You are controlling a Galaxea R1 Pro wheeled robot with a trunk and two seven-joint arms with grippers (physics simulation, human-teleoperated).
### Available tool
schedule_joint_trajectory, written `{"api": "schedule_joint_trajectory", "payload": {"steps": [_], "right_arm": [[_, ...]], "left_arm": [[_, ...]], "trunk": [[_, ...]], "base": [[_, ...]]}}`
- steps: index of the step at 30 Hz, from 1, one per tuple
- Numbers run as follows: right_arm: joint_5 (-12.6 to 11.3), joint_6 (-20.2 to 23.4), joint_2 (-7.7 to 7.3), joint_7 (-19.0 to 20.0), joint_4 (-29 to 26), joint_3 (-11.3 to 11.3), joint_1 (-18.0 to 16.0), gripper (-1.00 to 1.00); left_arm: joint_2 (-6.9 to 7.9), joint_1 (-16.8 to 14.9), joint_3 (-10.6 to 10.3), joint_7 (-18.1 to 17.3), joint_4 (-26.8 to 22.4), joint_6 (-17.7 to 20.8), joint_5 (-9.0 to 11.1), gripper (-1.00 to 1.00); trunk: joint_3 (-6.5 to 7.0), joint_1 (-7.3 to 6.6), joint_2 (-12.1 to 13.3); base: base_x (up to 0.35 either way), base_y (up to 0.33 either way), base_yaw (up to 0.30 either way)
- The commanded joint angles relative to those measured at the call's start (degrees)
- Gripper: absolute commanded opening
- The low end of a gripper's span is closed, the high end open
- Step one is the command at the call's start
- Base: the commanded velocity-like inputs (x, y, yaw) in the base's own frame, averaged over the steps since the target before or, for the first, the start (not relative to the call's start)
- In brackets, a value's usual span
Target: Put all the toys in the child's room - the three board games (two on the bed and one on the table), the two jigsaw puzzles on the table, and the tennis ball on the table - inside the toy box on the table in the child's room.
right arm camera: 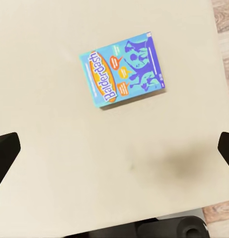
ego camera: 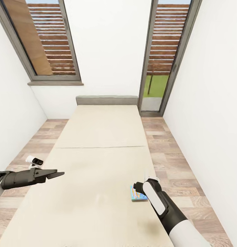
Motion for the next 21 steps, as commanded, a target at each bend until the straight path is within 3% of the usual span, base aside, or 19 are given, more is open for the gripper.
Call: {"api": "schedule_joint_trajectory", "payload": {"steps": [1,21], "right_arm": [[-0.5,0.1,-0.02,-0.6,-0.1,0.1,-0.1,1.0],[-0.5,0.1,-0.02,-0.6,0.0,0.1,-0.1,1.0]], "left_arm": [[0.03,0.0,0.0,-0.2,0.0,0.6,0.0,1.0],[0.02,0.0,0.0,-0.2,0.0,0.6,-0.1,1.0]], "trunk": [[-0.2,0.03,-0.1],[-2.08,0.03,-0.1]], "base": [[0.0,0.0,0.0],[0.0,0.0,0.0]]}}
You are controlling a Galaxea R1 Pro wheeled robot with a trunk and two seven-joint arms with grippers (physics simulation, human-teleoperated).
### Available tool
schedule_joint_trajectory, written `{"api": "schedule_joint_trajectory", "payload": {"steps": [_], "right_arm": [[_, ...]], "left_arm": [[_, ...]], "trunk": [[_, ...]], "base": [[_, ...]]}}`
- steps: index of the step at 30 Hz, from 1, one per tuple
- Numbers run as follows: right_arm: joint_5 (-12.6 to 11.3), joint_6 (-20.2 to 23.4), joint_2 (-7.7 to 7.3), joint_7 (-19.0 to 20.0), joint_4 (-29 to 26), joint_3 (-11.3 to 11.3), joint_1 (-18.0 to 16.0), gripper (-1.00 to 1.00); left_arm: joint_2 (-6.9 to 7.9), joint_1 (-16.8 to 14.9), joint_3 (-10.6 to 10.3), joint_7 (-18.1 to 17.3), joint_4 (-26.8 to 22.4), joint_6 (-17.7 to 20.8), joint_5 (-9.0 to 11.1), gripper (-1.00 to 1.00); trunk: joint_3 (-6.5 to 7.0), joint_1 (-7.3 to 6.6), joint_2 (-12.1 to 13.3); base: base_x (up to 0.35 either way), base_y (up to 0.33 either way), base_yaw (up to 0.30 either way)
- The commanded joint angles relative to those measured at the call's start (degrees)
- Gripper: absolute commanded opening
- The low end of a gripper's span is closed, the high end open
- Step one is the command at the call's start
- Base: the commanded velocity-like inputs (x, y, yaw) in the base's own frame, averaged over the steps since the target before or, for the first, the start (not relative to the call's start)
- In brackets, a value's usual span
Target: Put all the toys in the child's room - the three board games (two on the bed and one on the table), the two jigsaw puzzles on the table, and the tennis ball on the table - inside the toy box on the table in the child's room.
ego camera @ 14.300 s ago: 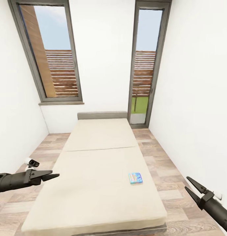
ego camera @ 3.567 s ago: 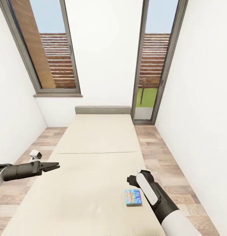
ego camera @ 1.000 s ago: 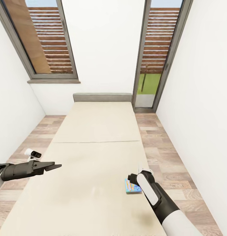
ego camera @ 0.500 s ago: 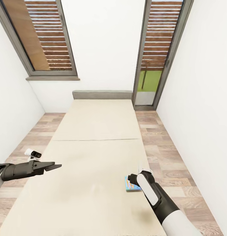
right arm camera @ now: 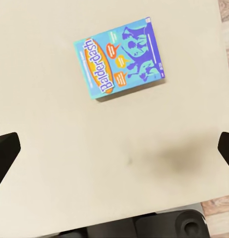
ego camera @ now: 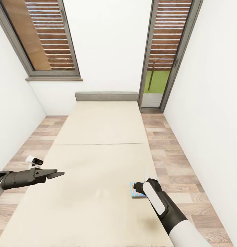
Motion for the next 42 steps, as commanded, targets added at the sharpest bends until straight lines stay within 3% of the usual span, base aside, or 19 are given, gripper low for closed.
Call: {"api": "schedule_joint_trajectory", "payload": {"steps": [1,42], "right_arm": [[-0.5,0.1,-0.02,-0.6,-0.1,0.1,-0.1,1.0],[-0.5,-2.9,0.07,-0.4,2.0,0.2,-0.1,1.0]], "left_arm": [[0.03,0.0,0.0,-0.2,0.0,0.6,0.0,1.0],[0.03,0.0,-0.1,-0.2,0.0,0.6,0.0,1.0]], "trunk": [[-0.2,0.03,-0.1],[-4.05,0.03,-0.1]], "base": [[0.0,0.0,0.0],[0.0,0.0,0.0]]}}
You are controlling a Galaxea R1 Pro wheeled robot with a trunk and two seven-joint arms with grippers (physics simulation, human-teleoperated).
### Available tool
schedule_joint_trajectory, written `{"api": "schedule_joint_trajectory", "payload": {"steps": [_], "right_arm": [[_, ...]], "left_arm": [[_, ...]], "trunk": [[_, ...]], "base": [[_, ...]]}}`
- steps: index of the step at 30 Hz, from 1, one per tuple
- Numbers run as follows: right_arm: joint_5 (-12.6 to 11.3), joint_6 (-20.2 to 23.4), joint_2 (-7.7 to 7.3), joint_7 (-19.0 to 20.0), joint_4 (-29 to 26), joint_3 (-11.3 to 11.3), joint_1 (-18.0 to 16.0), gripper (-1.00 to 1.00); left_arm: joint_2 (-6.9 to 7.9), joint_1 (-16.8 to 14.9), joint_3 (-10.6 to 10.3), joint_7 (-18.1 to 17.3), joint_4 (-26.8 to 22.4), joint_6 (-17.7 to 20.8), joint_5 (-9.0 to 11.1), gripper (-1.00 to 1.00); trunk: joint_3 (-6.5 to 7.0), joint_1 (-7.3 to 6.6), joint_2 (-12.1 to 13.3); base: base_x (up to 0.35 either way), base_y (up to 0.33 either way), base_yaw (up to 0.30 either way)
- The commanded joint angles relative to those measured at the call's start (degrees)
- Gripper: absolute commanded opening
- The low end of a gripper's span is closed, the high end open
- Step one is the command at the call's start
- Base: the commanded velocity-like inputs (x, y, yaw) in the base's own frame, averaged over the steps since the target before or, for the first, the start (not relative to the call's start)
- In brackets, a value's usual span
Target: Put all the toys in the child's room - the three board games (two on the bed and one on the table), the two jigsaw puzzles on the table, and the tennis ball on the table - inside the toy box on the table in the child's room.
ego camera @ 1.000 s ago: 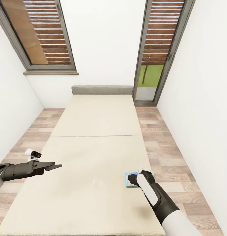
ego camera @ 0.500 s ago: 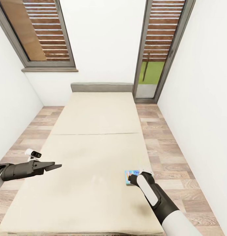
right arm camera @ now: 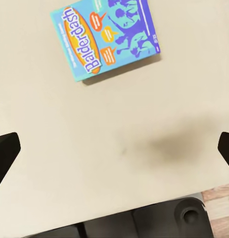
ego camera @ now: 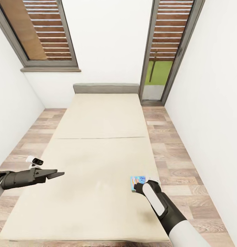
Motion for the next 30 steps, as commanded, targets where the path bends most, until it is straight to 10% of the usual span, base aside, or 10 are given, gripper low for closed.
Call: {"api": "schedule_joint_trajectory", "payload": {"steps": [1,30], "right_arm": [[-0.5,0.1,-0.02,-0.5,-0.1,0.1,-0.1,1.0],[-0.5,0.1,-0.02,-0.5,-0.1,0.2,-0.1,1.0]], "left_arm": [[0.03,0.0,0.0,-0.2,0.0,0.6,0.0,1.0],[0.03,0.0,0.0,-0.2,0.0,0.6,0.0,1.0]], "trunk": [[-0.19,0.03,-0.1],[-2.76,0.03,-0.1]], "base": [[0.0,0.0,0.0],[0.006,0.0,0.0]]}}
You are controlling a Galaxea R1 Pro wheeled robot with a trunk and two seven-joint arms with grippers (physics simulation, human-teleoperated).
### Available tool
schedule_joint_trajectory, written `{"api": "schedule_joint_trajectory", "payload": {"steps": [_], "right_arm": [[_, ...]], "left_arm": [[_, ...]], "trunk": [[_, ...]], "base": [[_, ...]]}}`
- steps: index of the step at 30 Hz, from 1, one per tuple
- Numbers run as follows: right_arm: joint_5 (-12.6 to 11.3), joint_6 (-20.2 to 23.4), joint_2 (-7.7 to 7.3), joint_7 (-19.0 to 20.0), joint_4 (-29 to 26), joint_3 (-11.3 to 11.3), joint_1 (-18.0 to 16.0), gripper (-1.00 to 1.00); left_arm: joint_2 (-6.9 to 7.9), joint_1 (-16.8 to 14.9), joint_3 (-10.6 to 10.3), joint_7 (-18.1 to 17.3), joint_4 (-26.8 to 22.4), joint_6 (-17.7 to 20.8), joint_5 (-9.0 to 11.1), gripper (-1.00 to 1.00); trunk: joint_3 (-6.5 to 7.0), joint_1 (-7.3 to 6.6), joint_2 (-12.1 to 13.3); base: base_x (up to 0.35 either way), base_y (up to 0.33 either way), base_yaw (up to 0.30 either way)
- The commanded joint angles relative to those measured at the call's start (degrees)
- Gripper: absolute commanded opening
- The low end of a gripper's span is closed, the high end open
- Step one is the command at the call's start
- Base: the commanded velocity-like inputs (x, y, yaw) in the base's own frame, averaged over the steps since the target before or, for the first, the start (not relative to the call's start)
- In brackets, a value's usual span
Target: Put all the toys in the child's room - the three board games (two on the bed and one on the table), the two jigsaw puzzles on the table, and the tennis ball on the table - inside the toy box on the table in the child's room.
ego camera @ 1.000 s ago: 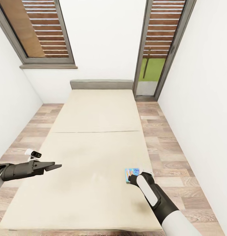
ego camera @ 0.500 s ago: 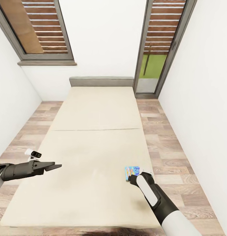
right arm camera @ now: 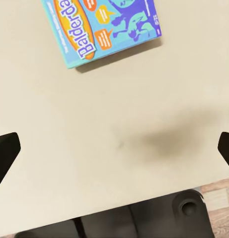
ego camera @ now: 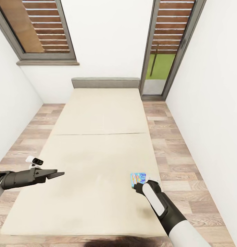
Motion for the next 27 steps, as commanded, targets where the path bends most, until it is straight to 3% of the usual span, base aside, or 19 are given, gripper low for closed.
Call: {"api": "schedule_joint_trajectory", "payload": {"steps": [1,7,14,27], "right_arm": [[-0.5,0.1,0.01,-0.5,-0.1,0.1,0.0,1.0],[0.3,0.0,-0.01,-0.5,-0.3,0.4,0.0,1.0],[6.8,0.0,0.33,-0.5,-0.1,0.2,0.0,1.0],[8.0,0.0,0.5,-0.5,0.0,-0.1,0.0,1.0]], "left_arm": [[0.03,0.0,0.0,-0.2,0.0,0.6,0.0,1.0],[0.03,0.0,0.0,-0.2,0.0,0.6,0.0,1.0],[0.03,0.0,0.0,-0.2,0.0,0.6,0.0,1.0],[0.03,0.0,0.0,-0.2,0.0,0.6,0.0,1.0]], "trunk": [[-0.11,0.04,-0.1],[-0.15,0.04,-0.1],[-0.15,0.04,-0.1],[-0.15,0.04,-0.1]], "base": [[0.025,0.0,0.0],[0.008,0.0,0.0],[0.001,0.0,0.0],[0.078,0.027,0.0]]}}
